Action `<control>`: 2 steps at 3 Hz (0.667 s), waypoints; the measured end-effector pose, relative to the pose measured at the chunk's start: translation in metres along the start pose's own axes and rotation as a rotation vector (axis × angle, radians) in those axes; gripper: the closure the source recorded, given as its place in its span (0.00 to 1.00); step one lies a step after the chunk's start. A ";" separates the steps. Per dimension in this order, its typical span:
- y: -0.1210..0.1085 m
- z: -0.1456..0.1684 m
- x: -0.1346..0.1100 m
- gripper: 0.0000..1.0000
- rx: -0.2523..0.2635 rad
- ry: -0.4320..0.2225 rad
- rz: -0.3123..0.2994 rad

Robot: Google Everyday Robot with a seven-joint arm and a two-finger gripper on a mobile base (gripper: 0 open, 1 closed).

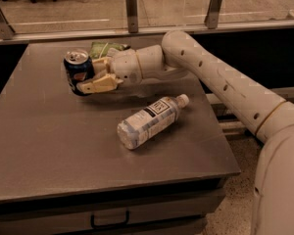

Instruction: Move pepsi can near blue plastic bottle

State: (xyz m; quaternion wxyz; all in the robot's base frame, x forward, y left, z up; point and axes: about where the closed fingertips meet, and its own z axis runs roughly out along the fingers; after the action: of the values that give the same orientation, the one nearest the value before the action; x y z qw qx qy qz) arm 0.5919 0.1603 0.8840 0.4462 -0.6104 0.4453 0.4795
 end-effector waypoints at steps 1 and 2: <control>0.004 -0.048 0.009 1.00 0.054 0.043 0.040; 0.009 -0.091 0.006 1.00 0.068 0.131 0.055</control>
Offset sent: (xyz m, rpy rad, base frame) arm 0.0128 -0.1521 0.0167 -0.2437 0.0088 -0.1257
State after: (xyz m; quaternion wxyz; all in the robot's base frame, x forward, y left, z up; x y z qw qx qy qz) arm 0.6009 0.0696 0.8894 0.4235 -0.6126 0.5061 0.4351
